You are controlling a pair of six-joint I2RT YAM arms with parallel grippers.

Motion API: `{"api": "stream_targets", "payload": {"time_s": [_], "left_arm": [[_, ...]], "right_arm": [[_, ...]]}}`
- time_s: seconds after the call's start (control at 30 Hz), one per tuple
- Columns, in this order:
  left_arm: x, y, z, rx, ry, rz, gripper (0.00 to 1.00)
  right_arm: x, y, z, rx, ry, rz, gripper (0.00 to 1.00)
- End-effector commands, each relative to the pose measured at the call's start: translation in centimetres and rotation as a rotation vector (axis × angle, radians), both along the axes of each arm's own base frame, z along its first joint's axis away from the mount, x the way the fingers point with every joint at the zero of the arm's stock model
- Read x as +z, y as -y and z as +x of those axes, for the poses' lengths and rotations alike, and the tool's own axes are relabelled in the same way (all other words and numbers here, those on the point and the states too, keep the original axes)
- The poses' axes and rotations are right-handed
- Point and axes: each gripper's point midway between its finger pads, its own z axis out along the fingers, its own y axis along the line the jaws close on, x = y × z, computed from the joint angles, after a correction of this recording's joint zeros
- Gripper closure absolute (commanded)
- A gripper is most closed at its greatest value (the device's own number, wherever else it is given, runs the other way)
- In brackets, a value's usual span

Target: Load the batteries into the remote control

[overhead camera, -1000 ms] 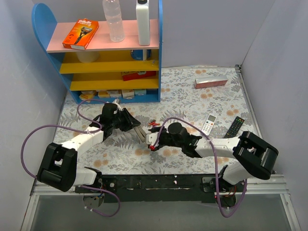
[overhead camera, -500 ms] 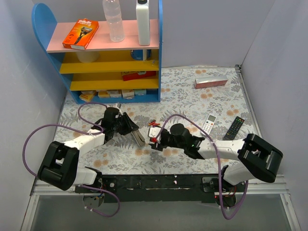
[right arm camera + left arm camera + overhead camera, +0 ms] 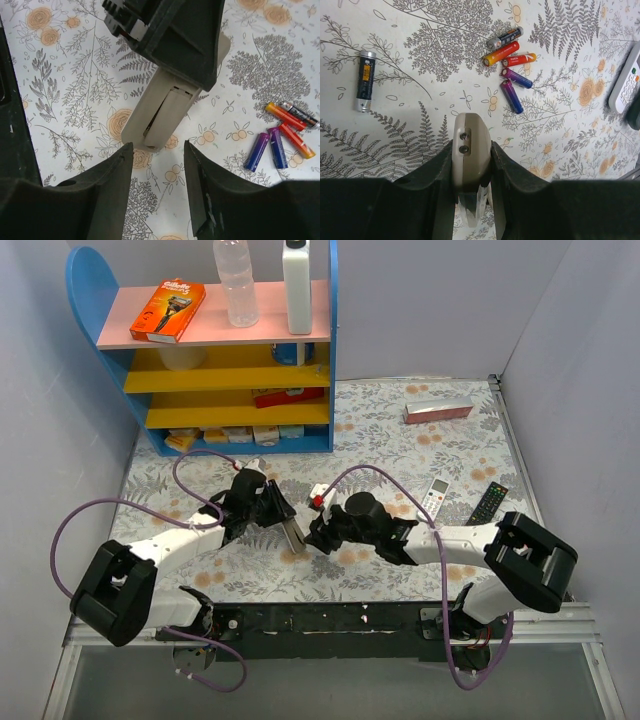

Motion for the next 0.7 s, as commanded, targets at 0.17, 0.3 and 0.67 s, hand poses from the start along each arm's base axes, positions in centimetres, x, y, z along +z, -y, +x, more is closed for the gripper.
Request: {"api": "stream_targets", "payload": {"time_s": [0.17, 0.3, 0.67], "left_arm": [[2.1, 0.2, 0.5, 0.049, 0.069, 0.007, 1.0], [2.4, 0.7, 0.2, 0.044, 0.075, 0.001, 1.0], [3.4, 0.5, 0.3, 0.046, 0.119, 0.013, 1.0]], "right_arm": [[-0.3, -1.1, 0.3, -0.071, -0.118, 0.059, 0.5], [-0.5, -1.4, 0.3, -0.073, -0.136, 0.076, 0.51], [-3.1, -0.7, 1.4, -0.143, -0.133, 0.012, 0.54]]}}
